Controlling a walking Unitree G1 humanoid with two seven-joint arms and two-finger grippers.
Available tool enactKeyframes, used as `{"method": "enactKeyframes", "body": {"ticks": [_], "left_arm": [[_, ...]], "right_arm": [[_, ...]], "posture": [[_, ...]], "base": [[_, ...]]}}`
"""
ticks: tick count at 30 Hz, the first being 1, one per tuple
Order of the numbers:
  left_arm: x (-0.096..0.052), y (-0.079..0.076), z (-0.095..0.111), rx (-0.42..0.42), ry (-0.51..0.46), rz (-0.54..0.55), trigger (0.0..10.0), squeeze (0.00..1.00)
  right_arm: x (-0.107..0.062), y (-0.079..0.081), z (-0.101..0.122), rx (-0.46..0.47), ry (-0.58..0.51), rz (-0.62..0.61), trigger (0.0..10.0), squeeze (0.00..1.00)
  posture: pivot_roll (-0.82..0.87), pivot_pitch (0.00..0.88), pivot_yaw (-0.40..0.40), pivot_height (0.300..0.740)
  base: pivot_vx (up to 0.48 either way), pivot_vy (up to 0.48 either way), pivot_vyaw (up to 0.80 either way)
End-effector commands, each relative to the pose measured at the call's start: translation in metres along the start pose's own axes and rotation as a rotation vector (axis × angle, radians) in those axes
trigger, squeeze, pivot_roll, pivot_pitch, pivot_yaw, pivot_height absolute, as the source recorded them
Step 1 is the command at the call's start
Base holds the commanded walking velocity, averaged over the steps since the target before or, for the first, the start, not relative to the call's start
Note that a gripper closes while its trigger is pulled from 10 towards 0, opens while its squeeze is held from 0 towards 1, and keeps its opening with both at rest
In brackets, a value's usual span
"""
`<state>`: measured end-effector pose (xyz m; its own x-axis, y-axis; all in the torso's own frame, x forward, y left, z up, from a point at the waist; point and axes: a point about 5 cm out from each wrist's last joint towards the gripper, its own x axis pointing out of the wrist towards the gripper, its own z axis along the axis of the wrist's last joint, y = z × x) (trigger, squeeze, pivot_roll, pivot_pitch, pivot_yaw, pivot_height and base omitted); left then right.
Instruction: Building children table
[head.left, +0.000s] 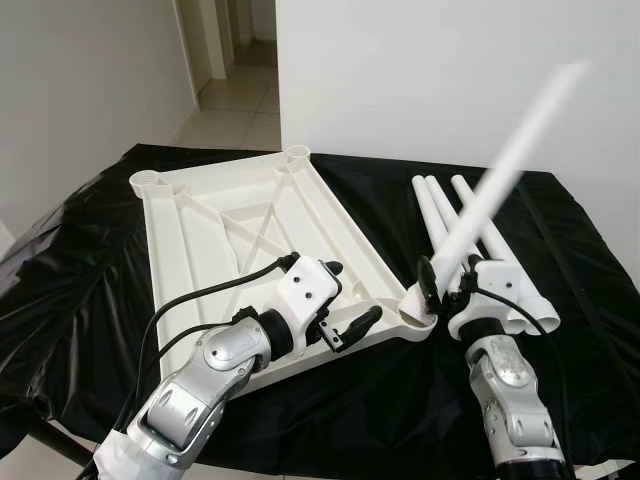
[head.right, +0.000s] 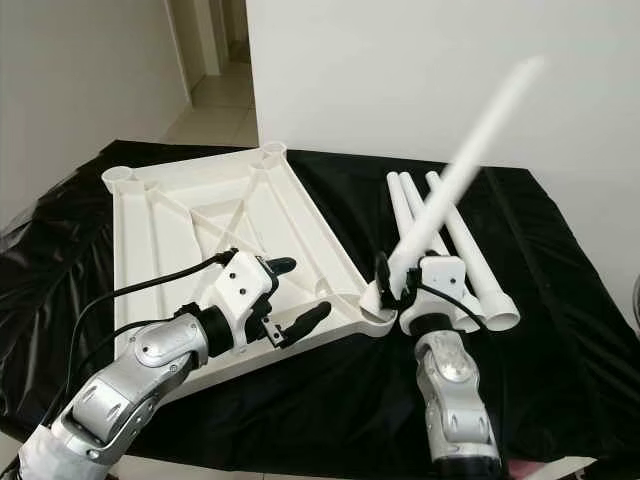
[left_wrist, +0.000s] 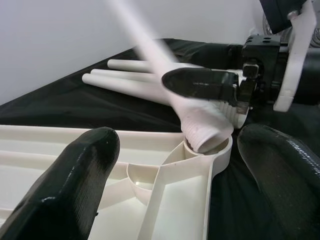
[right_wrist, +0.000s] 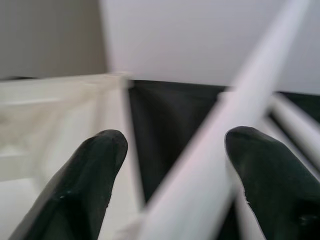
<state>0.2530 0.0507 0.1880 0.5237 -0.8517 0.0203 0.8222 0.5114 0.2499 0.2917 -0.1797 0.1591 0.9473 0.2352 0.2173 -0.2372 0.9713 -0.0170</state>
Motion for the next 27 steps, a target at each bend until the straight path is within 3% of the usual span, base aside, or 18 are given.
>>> {"method": "enactKeyframes", "body": {"ticks": [1,4,14,27], "left_arm": [[0.001,-0.002,-0.002,-0.006,0.012,-0.043,10.0,0.00],[0.001,-0.001,-0.002,-0.009,0.008,-0.036,10.0,0.00],[0.002,-0.001,-0.002,-0.018,0.002,-0.025,10.0,0.00],[0.002,0.003,-0.003,-0.010,0.008,-0.042,10.0,0.00]], "right_arm": [[0.002,-0.001,-0.001,0.043,0.020,0.067,0.0,0.02],[0.005,-0.006,0.000,0.011,0.027,0.077,0.0,0.00],[0.007,-0.009,0.000,0.066,0.019,0.095,0.0,0.00],[0.009,-0.013,0.004,0.060,-0.004,0.083,0.0,0.00]], "posture": [[-0.02,0.023,0.018,0.740],[-0.02,0.023,0.009,0.740],[-0.02,0.020,0.004,0.740],[-0.03,0.020,0.016,0.740]], "base": [[0.000,0.000,0.00],[0.000,0.000,0.00],[0.000,0.000,0.00],[0.000,0.000,0.00]]}}
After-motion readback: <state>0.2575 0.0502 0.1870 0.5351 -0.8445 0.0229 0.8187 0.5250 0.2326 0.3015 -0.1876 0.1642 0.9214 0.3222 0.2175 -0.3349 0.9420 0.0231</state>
